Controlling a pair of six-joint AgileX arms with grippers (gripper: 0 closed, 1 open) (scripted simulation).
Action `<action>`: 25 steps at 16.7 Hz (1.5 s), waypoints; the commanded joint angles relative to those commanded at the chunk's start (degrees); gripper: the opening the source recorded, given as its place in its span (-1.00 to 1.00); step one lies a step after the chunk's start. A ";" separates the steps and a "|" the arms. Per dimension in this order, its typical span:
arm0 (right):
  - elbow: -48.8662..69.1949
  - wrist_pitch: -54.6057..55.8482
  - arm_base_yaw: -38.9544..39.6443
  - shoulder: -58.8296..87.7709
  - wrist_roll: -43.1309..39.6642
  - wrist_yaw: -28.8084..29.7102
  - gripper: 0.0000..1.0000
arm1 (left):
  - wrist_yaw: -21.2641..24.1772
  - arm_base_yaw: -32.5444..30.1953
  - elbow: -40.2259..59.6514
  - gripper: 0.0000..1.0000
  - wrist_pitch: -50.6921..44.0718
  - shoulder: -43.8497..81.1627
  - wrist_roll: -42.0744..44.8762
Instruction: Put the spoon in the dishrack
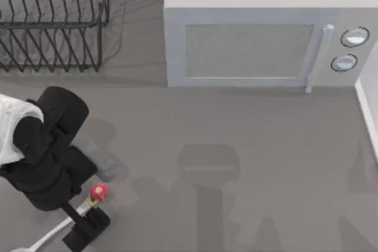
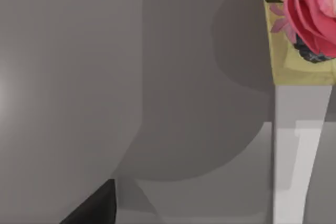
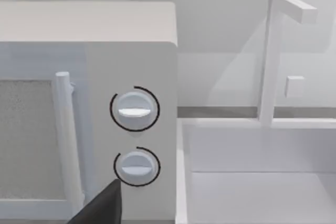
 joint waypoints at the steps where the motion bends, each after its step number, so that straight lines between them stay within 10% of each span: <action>1: 0.00 0.00 0.00 0.00 0.00 0.00 1.00 | 0.00 0.00 0.00 1.00 0.00 0.00 0.00; 3: 0.00 0.00 0.00 0.00 0.00 0.00 1.00 | 0.00 0.00 0.00 1.00 0.00 0.00 0.00; 16: 0.00 0.00 0.00 0.00 0.00 0.00 1.00 | 0.00 0.00 0.00 -0.96 0.00 0.00 0.00; 25: 0.00 0.00 0.00 0.00 0.00 0.00 1.00 | 0.71 0.18 2.03 -1.00 -4.37 -4.07 0.05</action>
